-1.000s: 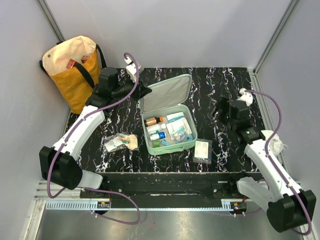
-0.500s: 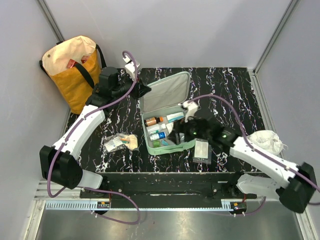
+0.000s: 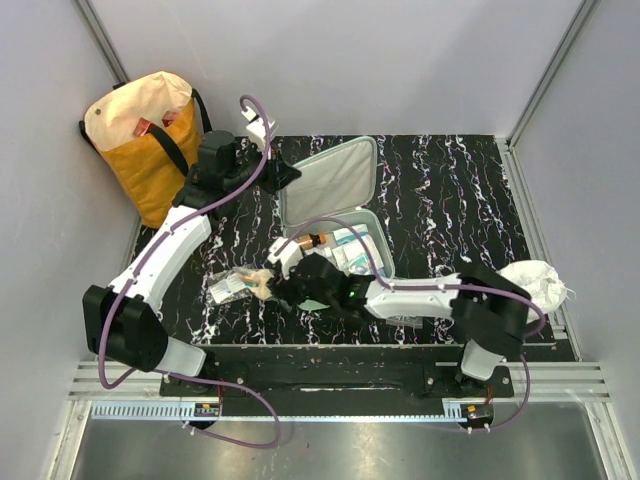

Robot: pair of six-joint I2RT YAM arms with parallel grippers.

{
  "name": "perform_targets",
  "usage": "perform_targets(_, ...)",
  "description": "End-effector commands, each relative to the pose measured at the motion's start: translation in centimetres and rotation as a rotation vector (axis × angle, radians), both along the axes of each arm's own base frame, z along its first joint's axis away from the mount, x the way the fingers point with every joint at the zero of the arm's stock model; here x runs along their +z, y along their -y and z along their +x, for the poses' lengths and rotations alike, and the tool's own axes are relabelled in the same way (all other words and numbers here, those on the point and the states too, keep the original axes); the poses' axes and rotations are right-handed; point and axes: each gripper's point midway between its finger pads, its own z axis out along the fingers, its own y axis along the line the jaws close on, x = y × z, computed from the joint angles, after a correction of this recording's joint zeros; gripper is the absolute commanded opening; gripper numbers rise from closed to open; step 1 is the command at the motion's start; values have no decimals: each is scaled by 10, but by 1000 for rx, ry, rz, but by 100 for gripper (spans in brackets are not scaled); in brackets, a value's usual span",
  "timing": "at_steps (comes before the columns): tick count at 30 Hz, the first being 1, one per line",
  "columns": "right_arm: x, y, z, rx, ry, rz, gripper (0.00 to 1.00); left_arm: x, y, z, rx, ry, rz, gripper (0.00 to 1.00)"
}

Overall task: Organize the medicine kit
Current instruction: Pick up the medical item at the center of the board.

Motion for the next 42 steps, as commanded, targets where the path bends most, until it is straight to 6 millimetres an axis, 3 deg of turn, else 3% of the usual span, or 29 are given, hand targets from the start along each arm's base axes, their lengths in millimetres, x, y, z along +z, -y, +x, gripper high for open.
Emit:
perform_targets(1,52,-51,19,26,219,170,73,-12,0,1,9,-66,1,18)
perform_targets(8,24,-87,15,93,166,77,71,-10,-1,0,13,-63,2,19)
perform_targets(12,9,-90,22,57,163,53,69,-10,-2,1,16,-61,3,19)
perform_targets(18,-20,-100,11,108,111,-11,68,-11,0,0,4,-72,-3,18)
perform_targets(29,-40,-108,19,69,77,-67,69,-10,-3,0,15,-66,4,19)
perform_targets(42,-67,-96,30,8,75,-197,64,-10,0,-3,-4,-71,-1,18)
